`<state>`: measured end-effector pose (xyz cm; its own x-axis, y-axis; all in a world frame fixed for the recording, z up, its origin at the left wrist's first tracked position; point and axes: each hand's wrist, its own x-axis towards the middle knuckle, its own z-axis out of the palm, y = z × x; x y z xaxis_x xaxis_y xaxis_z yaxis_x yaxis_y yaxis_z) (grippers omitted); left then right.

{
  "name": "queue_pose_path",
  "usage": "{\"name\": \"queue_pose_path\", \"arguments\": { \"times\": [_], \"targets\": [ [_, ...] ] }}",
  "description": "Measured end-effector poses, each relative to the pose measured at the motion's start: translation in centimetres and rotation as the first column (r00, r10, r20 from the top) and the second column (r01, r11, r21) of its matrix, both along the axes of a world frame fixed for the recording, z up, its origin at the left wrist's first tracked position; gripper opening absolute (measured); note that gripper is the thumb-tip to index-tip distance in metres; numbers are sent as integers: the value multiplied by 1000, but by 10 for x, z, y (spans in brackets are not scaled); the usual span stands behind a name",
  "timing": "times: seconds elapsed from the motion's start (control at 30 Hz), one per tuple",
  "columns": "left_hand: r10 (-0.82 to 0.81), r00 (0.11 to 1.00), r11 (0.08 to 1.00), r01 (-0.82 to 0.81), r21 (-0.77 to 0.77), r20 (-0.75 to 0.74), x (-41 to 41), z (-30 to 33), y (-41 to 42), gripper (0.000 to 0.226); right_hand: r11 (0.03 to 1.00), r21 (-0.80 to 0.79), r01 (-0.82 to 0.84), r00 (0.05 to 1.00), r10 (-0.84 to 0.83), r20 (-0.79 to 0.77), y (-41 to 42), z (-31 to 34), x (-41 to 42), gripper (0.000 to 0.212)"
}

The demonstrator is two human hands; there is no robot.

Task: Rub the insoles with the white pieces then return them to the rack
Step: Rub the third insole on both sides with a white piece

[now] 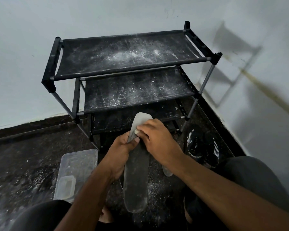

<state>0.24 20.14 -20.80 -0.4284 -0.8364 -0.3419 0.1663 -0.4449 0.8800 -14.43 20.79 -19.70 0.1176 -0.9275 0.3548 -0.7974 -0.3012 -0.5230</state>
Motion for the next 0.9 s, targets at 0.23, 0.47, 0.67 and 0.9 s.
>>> {"name": "queue_pose_path", "arguments": {
  "times": [0.23,0.47,0.67,0.9],
  "targets": [
    [-62,997,998,64,-27,51,-3,1,2,24,995,-36,93,995,-95,-43,-9,2,-16,12],
    [-52,992,998,57,-38,115,-2,-5,-1,29,999,-30,-44,992,40,-122,-4,3,-6,11],
    [-65,990,995,73,-62,126,-4,-5,0,31,999,11,-33,994,34,-107,-3,1,-1,9],
    [-77,989,995,85,-58,126,-4,-4,0,33,992,-51,120,988,-124,-96,-16,3,-15,9]
  ]
}}
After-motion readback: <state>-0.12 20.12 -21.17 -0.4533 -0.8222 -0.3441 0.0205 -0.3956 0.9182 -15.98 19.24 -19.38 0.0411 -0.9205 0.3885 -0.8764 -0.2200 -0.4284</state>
